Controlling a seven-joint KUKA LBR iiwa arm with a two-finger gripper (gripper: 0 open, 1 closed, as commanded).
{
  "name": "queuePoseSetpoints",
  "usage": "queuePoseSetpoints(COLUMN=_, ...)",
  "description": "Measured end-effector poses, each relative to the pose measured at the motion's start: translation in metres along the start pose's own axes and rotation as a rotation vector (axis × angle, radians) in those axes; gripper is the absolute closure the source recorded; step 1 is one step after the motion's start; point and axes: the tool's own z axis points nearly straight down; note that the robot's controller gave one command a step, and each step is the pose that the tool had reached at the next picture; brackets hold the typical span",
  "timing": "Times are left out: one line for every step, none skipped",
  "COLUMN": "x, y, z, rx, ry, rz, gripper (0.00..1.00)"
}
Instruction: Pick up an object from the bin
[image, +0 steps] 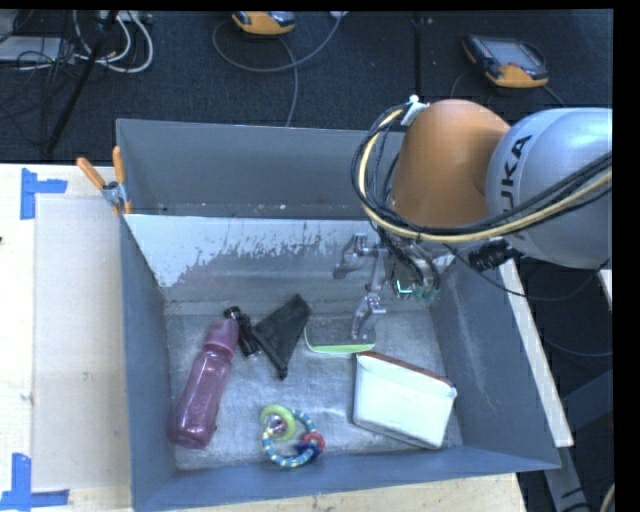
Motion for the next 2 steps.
queuePoseSetpoints(x=-0.002, y=0.0, z=-0.005, rx=0.0, ry=-0.008, rz=0.001, gripper=0.0)
queuePoseSetpoints(x=-0.005, y=0.065, z=0.03, rx=0.001, ry=-0.009, rz=-0.123, gripper=0.0)
